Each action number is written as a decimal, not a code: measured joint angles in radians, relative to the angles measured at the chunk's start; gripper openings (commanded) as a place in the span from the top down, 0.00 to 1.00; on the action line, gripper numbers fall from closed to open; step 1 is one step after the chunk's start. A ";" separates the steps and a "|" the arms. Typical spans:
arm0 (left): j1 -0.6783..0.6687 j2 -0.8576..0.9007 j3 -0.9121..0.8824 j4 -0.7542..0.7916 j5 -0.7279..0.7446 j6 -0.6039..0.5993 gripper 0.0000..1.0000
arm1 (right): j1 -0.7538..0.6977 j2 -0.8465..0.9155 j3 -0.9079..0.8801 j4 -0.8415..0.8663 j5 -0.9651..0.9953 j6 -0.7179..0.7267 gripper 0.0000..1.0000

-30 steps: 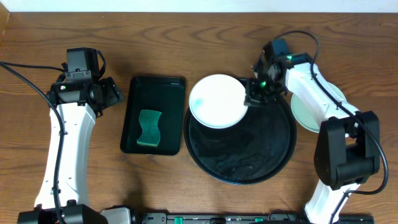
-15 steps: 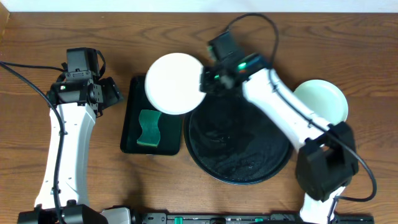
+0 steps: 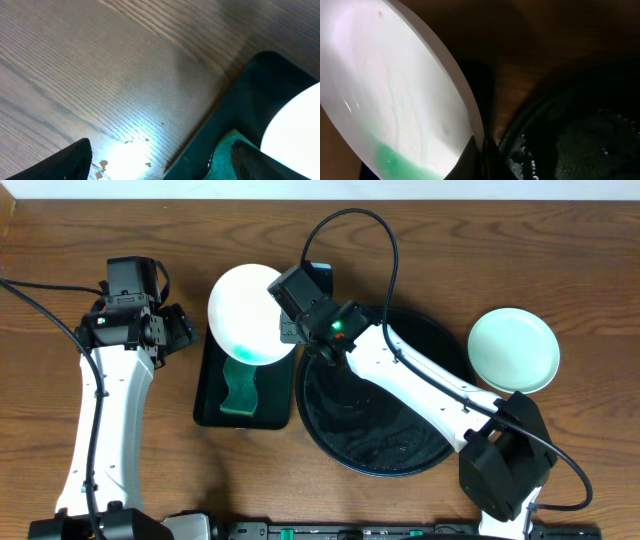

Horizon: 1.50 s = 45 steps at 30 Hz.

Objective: Clean dirty plates on tray and stack at the side

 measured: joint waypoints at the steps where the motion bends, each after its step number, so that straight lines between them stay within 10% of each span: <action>1: 0.000 0.000 0.000 0.000 0.000 0.000 0.11 | 0.000 0.000 0.000 0.001 0.009 0.002 0.99; 22: 0.000 0.000 0.000 0.000 0.000 0.000 0.12 | 0.000 0.064 0.000 0.141 0.205 -0.194 0.99; 45: 0.000 0.000 0.000 0.000 0.000 0.000 0.12 | 0.162 0.064 0.000 0.514 0.552 -0.954 0.99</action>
